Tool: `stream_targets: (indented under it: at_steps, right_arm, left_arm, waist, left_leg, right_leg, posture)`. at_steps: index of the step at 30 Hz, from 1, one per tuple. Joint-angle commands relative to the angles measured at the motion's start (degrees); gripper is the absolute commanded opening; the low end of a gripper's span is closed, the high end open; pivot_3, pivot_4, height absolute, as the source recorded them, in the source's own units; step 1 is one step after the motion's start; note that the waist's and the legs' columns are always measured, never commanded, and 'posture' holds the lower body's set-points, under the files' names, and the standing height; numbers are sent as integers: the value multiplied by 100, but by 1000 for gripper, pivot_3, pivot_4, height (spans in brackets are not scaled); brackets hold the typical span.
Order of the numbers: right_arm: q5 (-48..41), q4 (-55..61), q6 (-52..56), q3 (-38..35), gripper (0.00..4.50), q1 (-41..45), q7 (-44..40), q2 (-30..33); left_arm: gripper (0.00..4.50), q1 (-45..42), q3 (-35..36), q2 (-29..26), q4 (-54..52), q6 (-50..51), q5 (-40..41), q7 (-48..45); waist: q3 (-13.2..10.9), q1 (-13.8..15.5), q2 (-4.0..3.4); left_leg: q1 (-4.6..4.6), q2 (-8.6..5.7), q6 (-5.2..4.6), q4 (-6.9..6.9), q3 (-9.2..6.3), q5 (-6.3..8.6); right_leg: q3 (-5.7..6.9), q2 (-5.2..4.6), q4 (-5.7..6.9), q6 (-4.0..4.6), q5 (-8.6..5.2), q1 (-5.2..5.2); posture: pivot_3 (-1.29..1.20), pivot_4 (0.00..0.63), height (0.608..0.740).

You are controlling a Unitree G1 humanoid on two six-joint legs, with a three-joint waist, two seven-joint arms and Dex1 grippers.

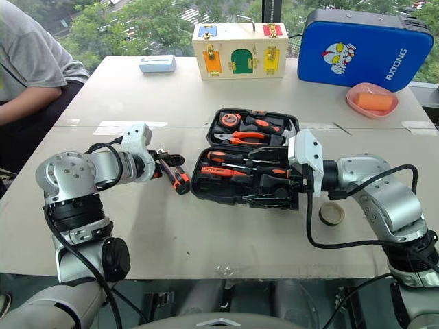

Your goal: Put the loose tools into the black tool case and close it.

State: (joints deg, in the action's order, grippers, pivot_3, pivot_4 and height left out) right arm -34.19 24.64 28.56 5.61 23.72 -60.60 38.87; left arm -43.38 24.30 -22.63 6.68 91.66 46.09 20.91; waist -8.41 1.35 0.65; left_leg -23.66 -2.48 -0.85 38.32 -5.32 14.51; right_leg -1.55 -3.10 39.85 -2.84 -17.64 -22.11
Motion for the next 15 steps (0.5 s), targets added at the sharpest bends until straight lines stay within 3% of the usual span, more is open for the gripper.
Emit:
stream_targets:
  at_steps: [1,5,8,15]
  right_arm:
    - [-70,281,-79,-175,4500,-21,38,30]
    - [-75,318,-49,-214,4500,-44,62,75]
    - [-77,348,-27,-262,4500,-93,97,123]
    - [-150,478,22,-410,4500,-322,165,282]
  left_arm:
    - [1858,-88,-200,174,688,84,-55,-71]
    - [1248,-197,-379,-250,880,84,-96,-378]
    - [155,-137,-758,-1077,852,18,-231,-1112]
    - [120,-16,-2678,-3457,801,-1157,-386,-4962]
  waist:
    - [3,24,-5]
    - [5,40,-8]
    - [5,-24,-7]
    - [1,-287,0]
  left_leg:
    - [0,-7,0,0,-5,-1]
    - [0,-17,4,2,-18,-4]
    - [-3,-17,6,-1,-26,-5]
    - [-13,-18,21,-52,-30,-14]
  right_leg:
    - [3,-3,0,-2,1,1]
    - [9,-7,-1,-6,3,6]
    - [11,-6,-3,-6,2,7]
    - [-18,12,-8,-2,0,-41]
  posture:
    - [0,150,735]
    - [0,150,735]
    - [0,150,735]
    - [0,150,735]
